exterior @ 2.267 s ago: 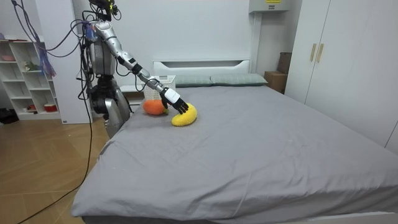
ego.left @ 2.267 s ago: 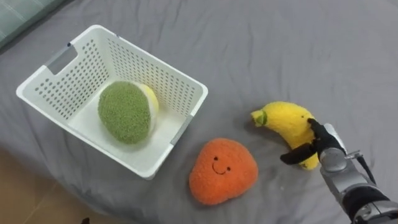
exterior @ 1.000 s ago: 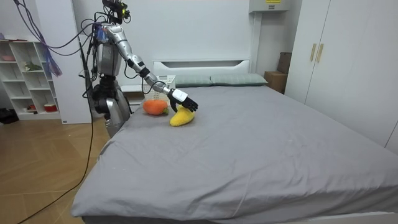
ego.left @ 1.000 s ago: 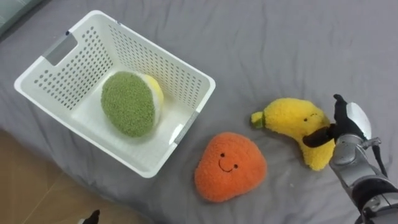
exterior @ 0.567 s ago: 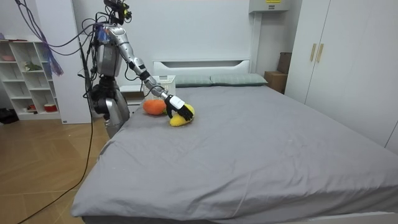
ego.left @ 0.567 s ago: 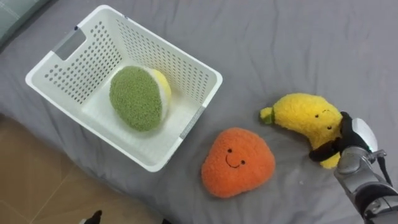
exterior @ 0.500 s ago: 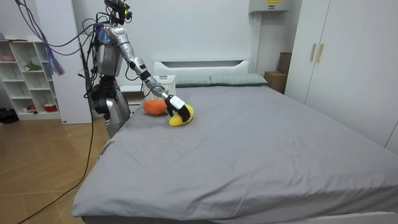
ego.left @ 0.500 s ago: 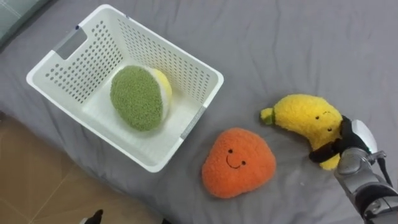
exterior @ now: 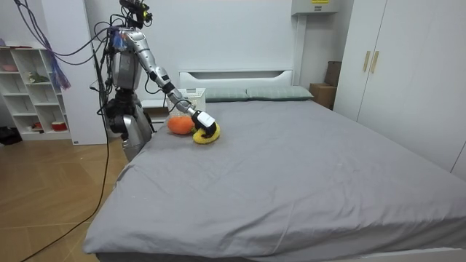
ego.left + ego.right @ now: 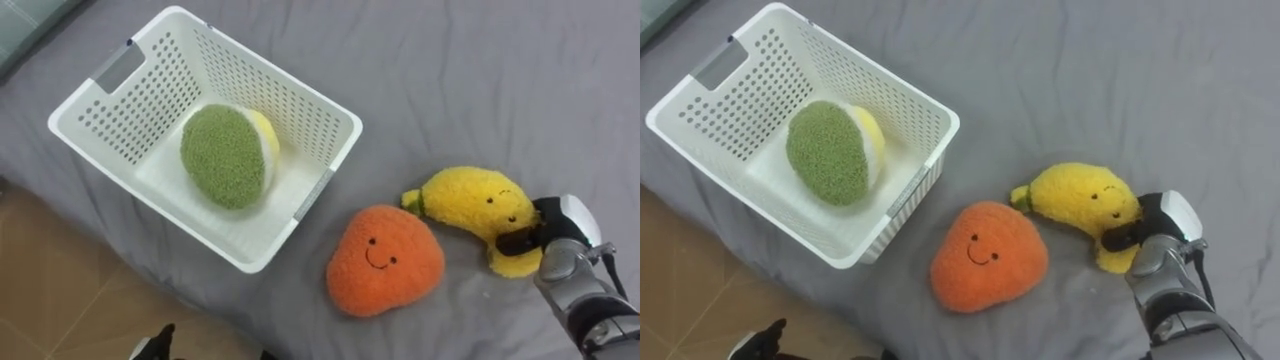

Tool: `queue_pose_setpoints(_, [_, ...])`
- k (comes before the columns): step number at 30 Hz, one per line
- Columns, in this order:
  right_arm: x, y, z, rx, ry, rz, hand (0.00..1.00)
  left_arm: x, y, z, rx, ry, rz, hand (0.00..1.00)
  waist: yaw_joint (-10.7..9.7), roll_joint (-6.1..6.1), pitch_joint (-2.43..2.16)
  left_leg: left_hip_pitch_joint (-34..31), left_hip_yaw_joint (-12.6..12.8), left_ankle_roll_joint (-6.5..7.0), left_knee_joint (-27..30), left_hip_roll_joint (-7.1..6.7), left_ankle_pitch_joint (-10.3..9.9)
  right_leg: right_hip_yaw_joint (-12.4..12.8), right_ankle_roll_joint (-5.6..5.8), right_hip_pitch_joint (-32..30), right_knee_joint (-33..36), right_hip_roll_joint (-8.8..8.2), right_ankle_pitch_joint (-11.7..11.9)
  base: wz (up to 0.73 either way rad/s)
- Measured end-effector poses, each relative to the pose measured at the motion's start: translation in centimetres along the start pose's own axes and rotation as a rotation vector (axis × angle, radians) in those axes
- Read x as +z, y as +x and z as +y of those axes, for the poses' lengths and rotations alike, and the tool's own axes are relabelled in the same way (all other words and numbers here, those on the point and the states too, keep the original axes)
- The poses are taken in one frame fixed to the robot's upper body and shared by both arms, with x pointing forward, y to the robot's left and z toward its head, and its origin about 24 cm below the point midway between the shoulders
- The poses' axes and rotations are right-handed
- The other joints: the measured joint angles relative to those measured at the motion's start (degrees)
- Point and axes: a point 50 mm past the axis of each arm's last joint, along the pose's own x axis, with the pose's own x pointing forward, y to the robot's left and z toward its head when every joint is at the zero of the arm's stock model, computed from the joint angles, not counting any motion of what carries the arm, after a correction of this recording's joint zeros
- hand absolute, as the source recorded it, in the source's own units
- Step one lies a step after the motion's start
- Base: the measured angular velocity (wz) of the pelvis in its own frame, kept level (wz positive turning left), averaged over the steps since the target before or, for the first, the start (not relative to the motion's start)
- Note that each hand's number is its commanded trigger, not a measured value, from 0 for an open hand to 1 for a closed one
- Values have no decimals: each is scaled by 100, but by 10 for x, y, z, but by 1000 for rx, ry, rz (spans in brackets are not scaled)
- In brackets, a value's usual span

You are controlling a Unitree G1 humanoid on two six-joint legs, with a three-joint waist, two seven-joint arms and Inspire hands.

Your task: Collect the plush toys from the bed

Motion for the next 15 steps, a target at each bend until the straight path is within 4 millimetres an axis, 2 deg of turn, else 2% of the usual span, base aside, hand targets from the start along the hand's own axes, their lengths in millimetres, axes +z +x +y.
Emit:
queue_pose_setpoints(7, [3, 0, -1, -8, 50, -13, 100, -6, -2, 3, 7, -10, 9, 0, 0, -2, -3, 89, 17, 0, -38, 6, 0, 66, 0, 58, -4, 10, 0, 0])
queue_pose_setpoints(9, [14, -1, -3, -19, 65, -77, 100, -8, -3, 6, 18, -22, 6, 0, -40, -3, -5, 107, 63, 0, -61, 10, 0, 118, 0, 50, -3, 10, 0, -12])
queue_pose_setpoints(11, [40, -3, -8, -36, 105, -194, 100, -11, -4, 8, 27, -38, 9, 0, -147, 1, -14, 194, 143, 1, -85, 1, 0, 204, 0, 78, 17, 8, 0, -18])
queue_pose_setpoints(12, [47, -5, -9, -41, 118, -223, 100, -12, -5, 8, 29, -42, 7, 0, -164, -1, -18, 238, 160, 2, -88, 2, 1, 249, 0, 106, 22, 9, 0, -17])
queue_pose_setpoints(13, [59, -10, -12, -52, 155, -292, 100, -14, -7, 9, 33, -52, 0, 0, -224, -13, -35, 343, 206, 2, -108, 5, 1, 336, 1, 187, 18, 11, -1, -12])
queue_pose_setpoints(15, [77, -23, -15, -68, 203, -418, 100, -19, -10, 11, 41, -64, -4, 0, -364, -12, -58, 560, 261, 3, -169, 3, 0, 332, 2, 389, -25, 2, -1, -4])
